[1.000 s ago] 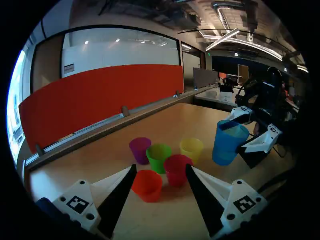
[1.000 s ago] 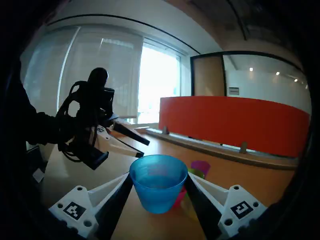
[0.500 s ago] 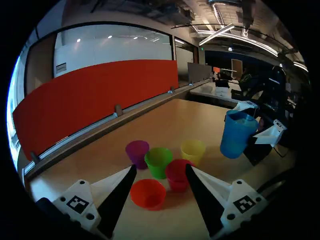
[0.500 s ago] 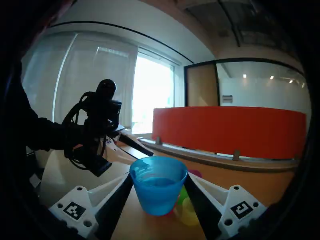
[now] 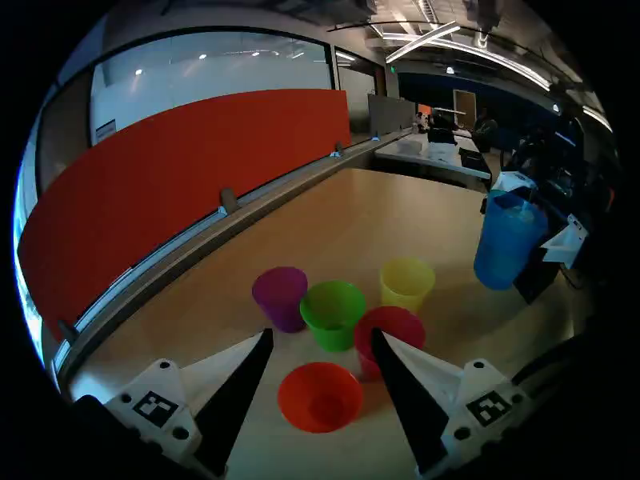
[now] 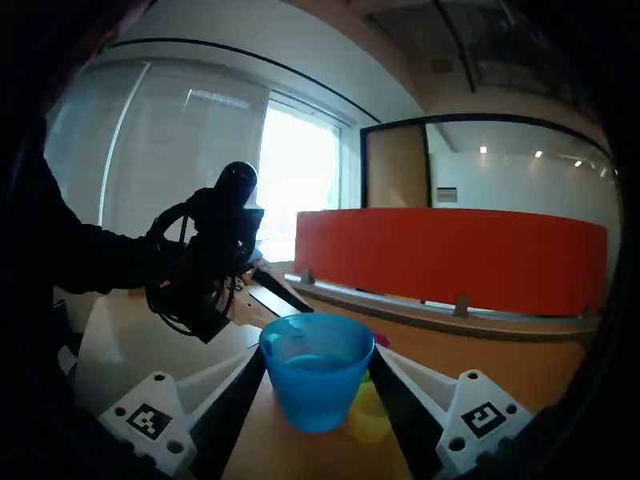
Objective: Pour water
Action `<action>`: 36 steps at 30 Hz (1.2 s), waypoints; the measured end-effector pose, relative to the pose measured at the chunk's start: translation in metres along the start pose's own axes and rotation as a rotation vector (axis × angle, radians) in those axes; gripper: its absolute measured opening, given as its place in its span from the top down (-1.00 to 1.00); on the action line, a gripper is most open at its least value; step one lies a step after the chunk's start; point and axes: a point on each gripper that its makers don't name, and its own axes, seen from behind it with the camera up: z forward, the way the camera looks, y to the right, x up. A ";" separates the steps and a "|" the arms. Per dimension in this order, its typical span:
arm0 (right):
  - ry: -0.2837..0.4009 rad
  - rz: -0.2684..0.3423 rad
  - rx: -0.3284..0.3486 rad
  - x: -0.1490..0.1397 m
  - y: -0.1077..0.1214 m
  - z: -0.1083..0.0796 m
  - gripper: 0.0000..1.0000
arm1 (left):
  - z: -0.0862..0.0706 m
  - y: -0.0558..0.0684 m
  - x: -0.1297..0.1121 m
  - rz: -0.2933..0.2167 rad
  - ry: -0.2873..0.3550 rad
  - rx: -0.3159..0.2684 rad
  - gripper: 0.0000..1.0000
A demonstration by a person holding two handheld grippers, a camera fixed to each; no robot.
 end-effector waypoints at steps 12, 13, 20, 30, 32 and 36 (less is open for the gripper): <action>-0.006 -0.003 -0.014 -0.002 0.007 -0.004 -0.79 | 0.026 -0.011 -0.005 0.053 -0.067 0.002 -0.80; -0.006 -0.002 -0.016 -0.002 0.007 -0.004 -0.79 | 0.028 -0.011 -0.006 0.054 -0.073 0.002 -0.80; -0.007 0.003 -0.022 -0.005 0.010 -0.006 -0.79 | 0.044 -0.012 -0.014 0.057 -0.126 -0.005 -0.80; -0.006 0.007 -0.031 -0.007 0.015 -0.010 -0.79 | 0.057 -0.007 -0.019 0.052 -0.162 -0.021 -0.80; -0.006 0.010 -0.033 -0.008 0.016 -0.011 -0.79 | 0.057 -0.005 -0.018 0.042 -0.162 -0.028 -0.80; -0.006 0.014 -0.037 -0.008 0.017 -0.013 -0.79 | 0.060 -0.002 -0.016 0.031 -0.161 -0.031 -0.80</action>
